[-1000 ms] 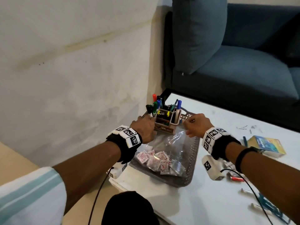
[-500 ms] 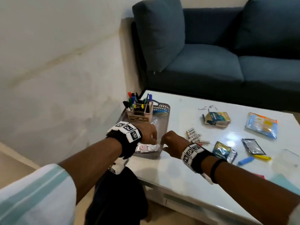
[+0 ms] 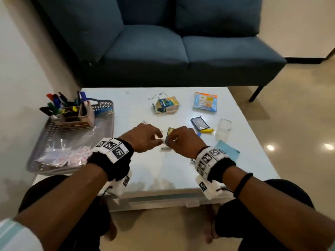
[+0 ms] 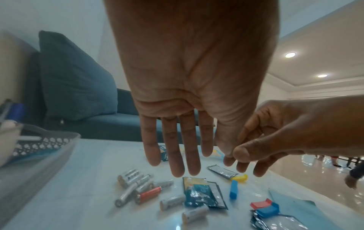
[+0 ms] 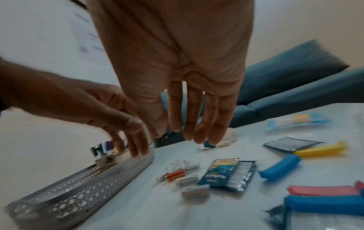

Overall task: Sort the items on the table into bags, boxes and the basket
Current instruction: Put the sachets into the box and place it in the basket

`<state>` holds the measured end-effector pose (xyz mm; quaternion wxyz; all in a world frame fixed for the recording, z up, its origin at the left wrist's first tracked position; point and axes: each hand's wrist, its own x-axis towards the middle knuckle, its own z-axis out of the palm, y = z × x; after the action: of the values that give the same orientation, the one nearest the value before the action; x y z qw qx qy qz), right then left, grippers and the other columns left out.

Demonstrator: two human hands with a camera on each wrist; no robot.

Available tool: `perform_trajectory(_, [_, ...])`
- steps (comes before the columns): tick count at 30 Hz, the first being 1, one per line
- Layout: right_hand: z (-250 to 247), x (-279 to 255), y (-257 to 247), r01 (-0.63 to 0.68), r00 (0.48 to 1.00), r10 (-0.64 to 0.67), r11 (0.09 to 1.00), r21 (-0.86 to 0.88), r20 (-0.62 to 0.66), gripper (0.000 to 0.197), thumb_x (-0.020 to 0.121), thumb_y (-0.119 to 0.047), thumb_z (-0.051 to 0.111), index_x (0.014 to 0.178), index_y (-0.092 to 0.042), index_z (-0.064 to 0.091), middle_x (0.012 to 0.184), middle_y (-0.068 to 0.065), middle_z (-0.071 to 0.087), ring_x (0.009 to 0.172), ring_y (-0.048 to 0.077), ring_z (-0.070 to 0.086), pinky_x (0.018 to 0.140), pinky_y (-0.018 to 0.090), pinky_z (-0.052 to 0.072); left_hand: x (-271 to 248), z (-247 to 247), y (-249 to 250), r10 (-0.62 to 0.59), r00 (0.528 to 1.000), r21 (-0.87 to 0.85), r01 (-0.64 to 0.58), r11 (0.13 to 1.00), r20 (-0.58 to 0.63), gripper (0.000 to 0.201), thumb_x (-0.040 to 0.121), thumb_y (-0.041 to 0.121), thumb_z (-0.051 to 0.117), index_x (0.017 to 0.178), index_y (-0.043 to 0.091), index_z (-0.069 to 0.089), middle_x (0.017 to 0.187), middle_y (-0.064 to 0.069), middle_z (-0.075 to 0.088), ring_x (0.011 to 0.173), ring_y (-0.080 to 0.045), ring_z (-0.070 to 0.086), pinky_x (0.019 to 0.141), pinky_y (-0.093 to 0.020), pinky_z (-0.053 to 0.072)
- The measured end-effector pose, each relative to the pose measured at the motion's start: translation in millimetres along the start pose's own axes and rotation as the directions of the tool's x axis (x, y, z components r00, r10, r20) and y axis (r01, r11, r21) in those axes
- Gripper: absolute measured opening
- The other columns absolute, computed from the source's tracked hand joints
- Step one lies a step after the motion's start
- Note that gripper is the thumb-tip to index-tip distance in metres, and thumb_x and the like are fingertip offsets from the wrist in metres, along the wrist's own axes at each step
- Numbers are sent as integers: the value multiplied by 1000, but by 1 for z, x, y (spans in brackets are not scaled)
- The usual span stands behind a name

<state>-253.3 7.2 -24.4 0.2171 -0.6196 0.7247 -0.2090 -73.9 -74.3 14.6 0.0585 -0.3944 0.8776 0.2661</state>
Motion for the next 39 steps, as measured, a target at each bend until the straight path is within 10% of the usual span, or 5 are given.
perform_trajectory(4, [-26, 11, 67, -171, 973, 183, 981, 96, -139, 12, 85, -18, 79, 95, -12, 77, 90, 1, 73, 75, 13, 69, 77, 21, 58, 41, 27, 0, -11, 999, -11, 11, 1000, 38, 34, 97, 48, 61, 126, 31, 66, 118, 4, 71, 107, -15, 63, 99, -37, 51])
perform_trajectory(14, [-72, 91, 122, -292, 915, 296, 955, 58, -273, 30, 81, -21, 85, 108, -15, 75, 108, 1, 73, 90, 17, 70, 88, 30, 54, 102, 13, -21, -127, 992, 1, 127, 992, -4, 37, 94, 57, 60, 127, 40, 62, 116, 11, 69, 104, -12, 63, 94, -35, 52])
perform_trajectory(21, [-26, 204, 67, 151, 989, -141, 912, -381, 53, 67, 90, -9, 72, 150, -18, 45, 156, 5, 42, 142, 28, 38, 114, 42, 40, 100, 2, -36, -230, 959, -36, 227, 973, -163, 39, 95, 55, 58, 130, 36, 60, 121, 9, 68, 118, -18, 58, 95, -36, 49])
perform_trajectory(31, [2, 266, 66, 35, 996, 8, 874, -485, 86, 70, 84, -10, 76, 147, -21, 45, 133, 11, 60, 125, 29, 53, 99, 47, 53, 98, -1, -52, -262, 936, -276, 194, 941, -234, 49, 98, 52, 55, 143, 35, 48, 130, -1, 64, 128, -22, 50, 102, -40, 48])
perform_trajectory(39, [3, 269, 75, 58, 983, 27, 894, -445, 182, 81, 83, -10, 78, 153, -20, 37, 156, 10, 41, 142, 31, 40, 112, 48, 44, 88, 4, -41, -234, 932, -249, 166, 954, -277, 55, 98, 52, 54, 149, 40, 37, 128, -2, 64, 124, -26, 53, 100, -40, 48])
